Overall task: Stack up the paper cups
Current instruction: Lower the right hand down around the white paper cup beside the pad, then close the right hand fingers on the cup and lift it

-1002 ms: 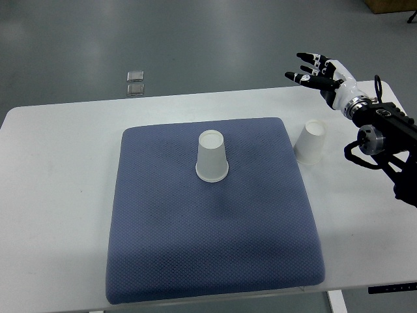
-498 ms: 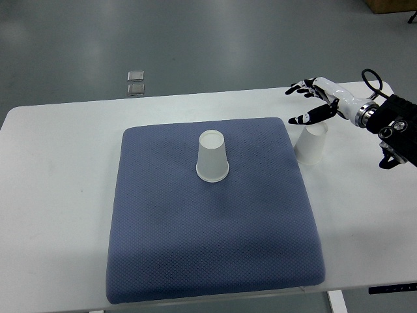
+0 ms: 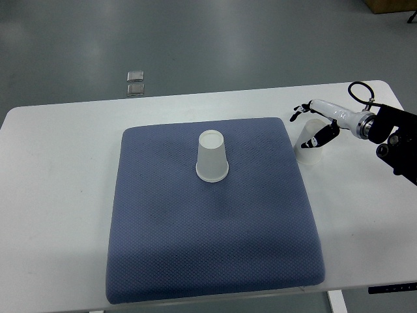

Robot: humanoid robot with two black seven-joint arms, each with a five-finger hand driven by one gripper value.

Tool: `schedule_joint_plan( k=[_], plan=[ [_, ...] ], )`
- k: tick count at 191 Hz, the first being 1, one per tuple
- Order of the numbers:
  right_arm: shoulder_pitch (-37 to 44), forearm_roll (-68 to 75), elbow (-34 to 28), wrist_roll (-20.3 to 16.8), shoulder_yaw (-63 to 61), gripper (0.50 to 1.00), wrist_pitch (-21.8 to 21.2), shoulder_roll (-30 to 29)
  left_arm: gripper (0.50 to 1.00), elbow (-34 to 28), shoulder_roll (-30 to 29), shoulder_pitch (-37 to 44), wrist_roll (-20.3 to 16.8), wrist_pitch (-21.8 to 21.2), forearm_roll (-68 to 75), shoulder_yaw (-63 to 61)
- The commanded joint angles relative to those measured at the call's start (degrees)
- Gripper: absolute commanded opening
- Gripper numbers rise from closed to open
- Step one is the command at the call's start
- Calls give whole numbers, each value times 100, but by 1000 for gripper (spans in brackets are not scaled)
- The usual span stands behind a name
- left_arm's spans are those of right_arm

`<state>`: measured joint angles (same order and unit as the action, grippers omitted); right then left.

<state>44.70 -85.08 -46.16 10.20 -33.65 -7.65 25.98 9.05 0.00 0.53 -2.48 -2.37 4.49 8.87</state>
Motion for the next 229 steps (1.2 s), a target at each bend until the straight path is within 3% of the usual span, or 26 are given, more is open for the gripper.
schedule_joint_plan(
  k=[1, 93, 109, 136, 158, 166, 210, 229],
  plan=[
    [4, -211, 46, -1, 7, 915, 71, 3, 1000, 0, 0, -1, 2, 0, 0, 0],
    [4, -1169, 265, 8, 25, 891, 255, -6, 1000, 0, 0, -1, 2, 0, 0, 0],
    [4, -1213, 265, 8, 77, 860, 264, 3, 1000, 0, 0, -1, 2, 0, 0, 0],
    [4, -1222, 283, 8, 95, 748, 264, 12, 1000, 0, 0, -1, 2, 0, 0, 0],
    [4, -1222, 309, -1, 95, 543, 273, 12, 1000, 0, 0, -1, 2, 0, 0, 0],
    [12, -1222, 309, -1, 95, 503, 299, 12, 1000, 0, 0, -1, -7, 0, 0, 0],
    [259, -1125, 204, 8, 25, 500, 466, 21, 1000, 0, 0, -1, 2, 0, 0, 0],
    [496, -1064, -130, 17, -2, 500, 414, 249, 1000, 0, 0, -1, 2, 0, 0, 0]
  ],
)
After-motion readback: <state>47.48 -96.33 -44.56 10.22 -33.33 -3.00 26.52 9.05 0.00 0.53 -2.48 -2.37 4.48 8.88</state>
